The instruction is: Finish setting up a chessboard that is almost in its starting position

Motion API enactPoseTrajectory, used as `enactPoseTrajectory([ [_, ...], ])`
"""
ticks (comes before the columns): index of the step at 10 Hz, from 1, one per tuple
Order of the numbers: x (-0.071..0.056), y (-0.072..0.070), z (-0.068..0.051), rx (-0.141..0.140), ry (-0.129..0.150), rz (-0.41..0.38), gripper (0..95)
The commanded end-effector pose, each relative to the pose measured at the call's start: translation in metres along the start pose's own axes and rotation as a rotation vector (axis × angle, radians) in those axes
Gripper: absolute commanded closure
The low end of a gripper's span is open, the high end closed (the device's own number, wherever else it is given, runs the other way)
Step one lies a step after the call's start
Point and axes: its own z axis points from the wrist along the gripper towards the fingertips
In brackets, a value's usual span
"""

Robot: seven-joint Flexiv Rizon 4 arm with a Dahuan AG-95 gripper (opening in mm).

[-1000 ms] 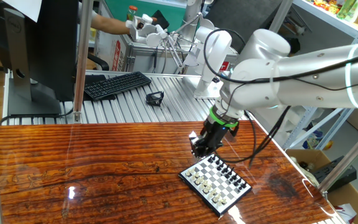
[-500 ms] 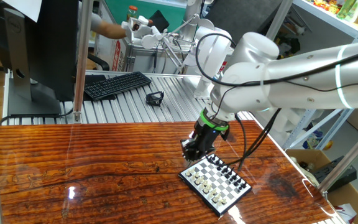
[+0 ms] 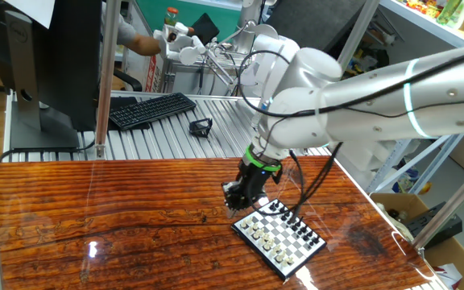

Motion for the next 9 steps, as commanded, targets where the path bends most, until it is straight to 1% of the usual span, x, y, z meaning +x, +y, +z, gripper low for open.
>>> enactPoseTrajectory([
  [1, -0.019, 0.01, 0.003, 0.011, 0.023, 0.019, 95.0],
  [2, -0.033, 0.013, 0.004, 0.017, 0.025, 0.023, 95.0],
  [3, -0.04, 0.014, 0.005, 0.024, 0.022, 0.023, 95.0],
  [4, -0.048, 0.017, 0.006, 0.026, 0.02, 0.026, 95.0],
  [5, -0.054, 0.023, 0.007, 0.036, 0.019, 0.029, 95.0],
  [6, -0.055, 0.024, 0.006, 0.044, 0.024, 0.03, 95.0],
  [9, -0.058, 0.024, 0.005, 0.049, 0.023, 0.022, 95.0],
])
